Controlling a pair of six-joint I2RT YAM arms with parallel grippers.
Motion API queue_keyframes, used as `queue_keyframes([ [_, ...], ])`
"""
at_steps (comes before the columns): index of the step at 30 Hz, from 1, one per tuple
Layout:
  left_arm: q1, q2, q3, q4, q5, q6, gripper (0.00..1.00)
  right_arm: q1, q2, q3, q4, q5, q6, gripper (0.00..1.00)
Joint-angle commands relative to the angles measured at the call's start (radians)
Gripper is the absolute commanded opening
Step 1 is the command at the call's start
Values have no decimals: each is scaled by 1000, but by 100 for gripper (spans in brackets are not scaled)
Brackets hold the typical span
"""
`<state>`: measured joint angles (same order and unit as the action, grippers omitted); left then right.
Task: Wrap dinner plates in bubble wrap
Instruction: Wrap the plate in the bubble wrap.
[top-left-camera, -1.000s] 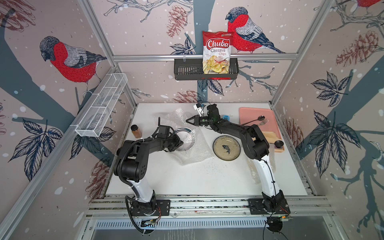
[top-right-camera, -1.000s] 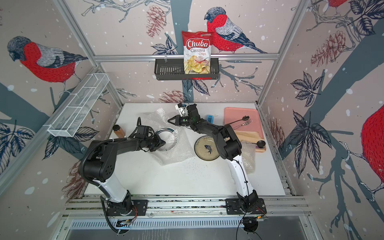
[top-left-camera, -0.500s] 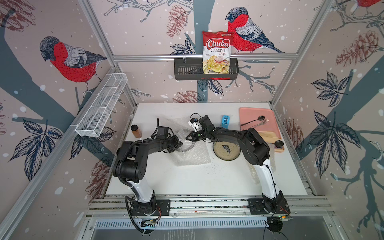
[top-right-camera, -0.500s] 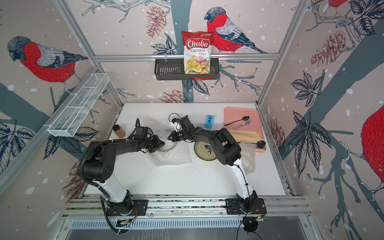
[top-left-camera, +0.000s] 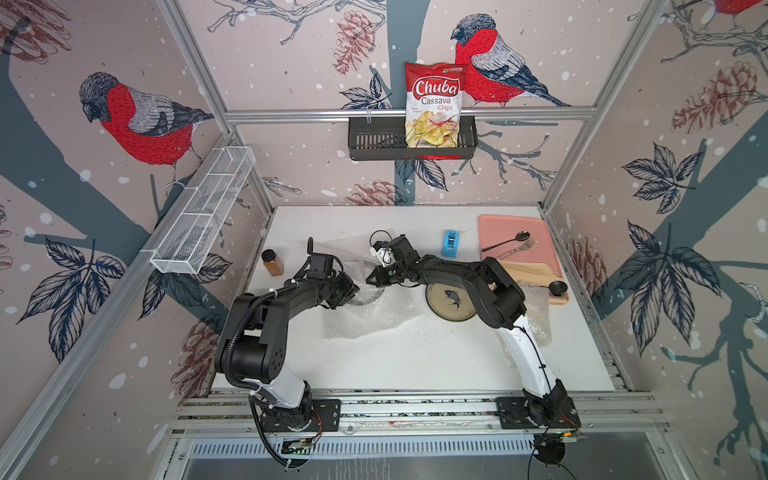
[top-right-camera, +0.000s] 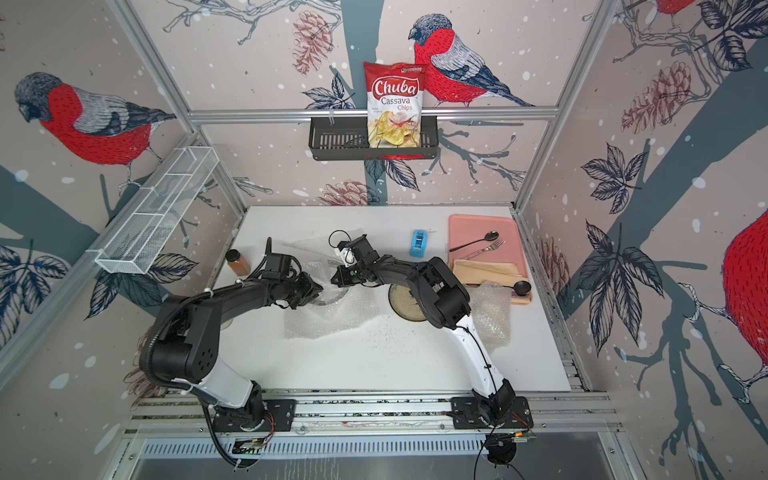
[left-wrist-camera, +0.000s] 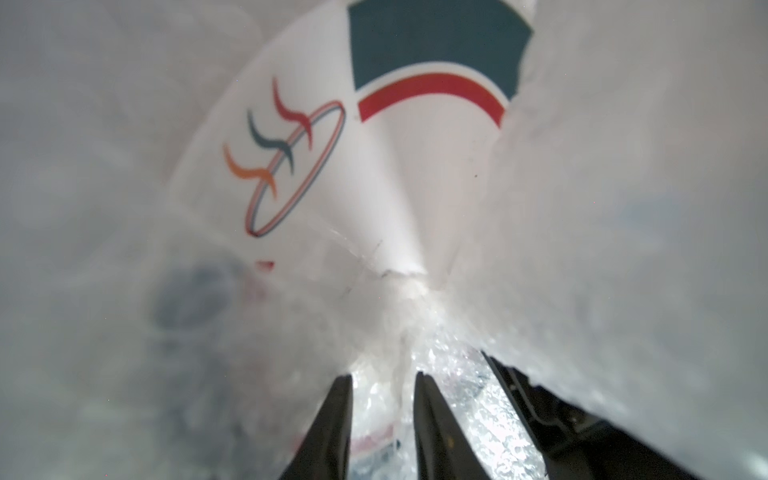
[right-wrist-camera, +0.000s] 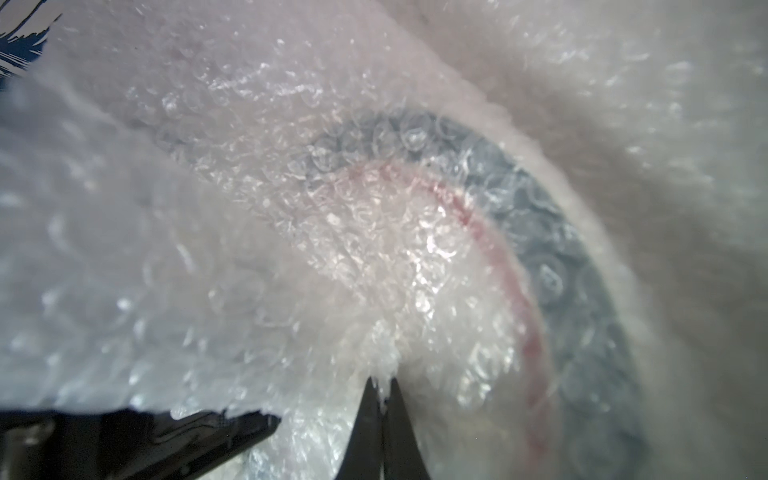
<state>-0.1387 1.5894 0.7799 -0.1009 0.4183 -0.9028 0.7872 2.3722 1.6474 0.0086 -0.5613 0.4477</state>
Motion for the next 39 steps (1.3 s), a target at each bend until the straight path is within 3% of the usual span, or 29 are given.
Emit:
queue_keyframes([
  [1,10,-38,36,-54,-36,-15,41,6,26,-23,-179,128,4,2],
  [6,39,-60,93,-77,-55,-9,62,7,25,-33,-176,136,4,2],
  [10,43,-28,168,-91,-49,-10,72,10,24,-38,-170,136,3,2],
  [18,21,44,242,-94,-59,-35,78,19,22,-43,-162,138,5,2],
  [23,-4,87,243,-97,-26,-34,67,20,14,-44,-165,141,3,2],
  [29,-12,19,154,-111,-13,15,33,18,-29,-55,-144,119,8,4],
  [31,-14,10,121,-116,5,37,26,15,-43,-60,-126,95,11,8],
  [39,-13,44,17,-90,-32,68,21,-1,-185,-171,10,-40,35,20],
])
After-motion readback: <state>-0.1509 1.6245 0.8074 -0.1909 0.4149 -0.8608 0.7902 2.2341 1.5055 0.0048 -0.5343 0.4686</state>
